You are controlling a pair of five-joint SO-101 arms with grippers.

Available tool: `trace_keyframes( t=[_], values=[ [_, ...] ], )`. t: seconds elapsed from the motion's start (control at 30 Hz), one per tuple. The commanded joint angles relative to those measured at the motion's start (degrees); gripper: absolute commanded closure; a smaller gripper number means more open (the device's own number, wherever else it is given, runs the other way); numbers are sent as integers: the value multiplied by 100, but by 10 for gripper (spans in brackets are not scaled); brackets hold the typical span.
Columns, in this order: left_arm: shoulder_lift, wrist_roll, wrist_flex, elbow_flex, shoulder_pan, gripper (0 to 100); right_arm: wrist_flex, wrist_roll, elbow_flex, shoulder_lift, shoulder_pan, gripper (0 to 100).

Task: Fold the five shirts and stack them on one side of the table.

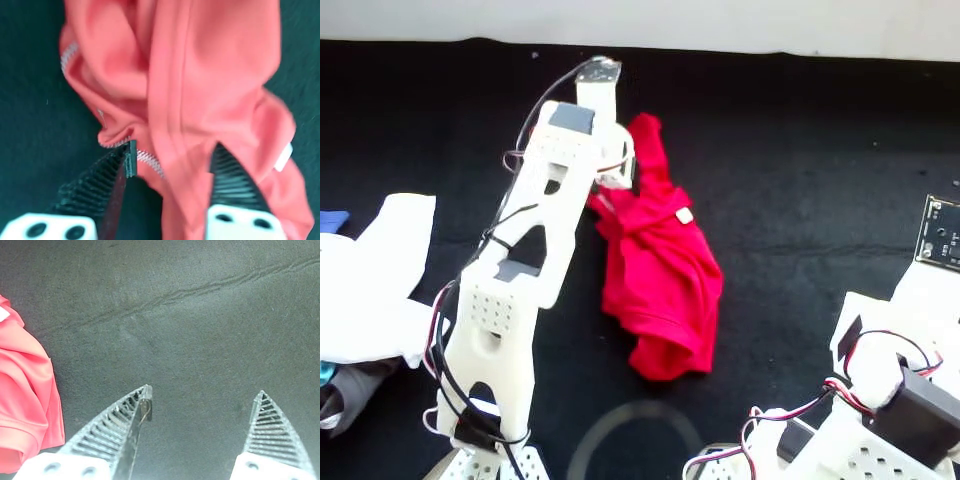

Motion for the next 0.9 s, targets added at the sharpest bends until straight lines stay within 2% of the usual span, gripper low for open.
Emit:
trace_keyframes(
  t=[0.0,0.13,0.37,0.6,0.73,0.87],
  values=[
    [-127,-695,774,-470,13,702,-84,62,13,-40,22,692],
    [-119,-862,1345,-848,66,702,-84,62,13,-40,22,692],
    [-48,-862,1371,-866,286,701,-75,62,13,-40,22,692],
    [593,-879,1336,-910,681,702,-40,62,13,-40,22,692],
    [646,-879,1336,-919,664,703,-40,62,13,-40,22,692],
    [268,-879,1345,-919,637,785,-40,62,22,-40,22,692]
  ],
)
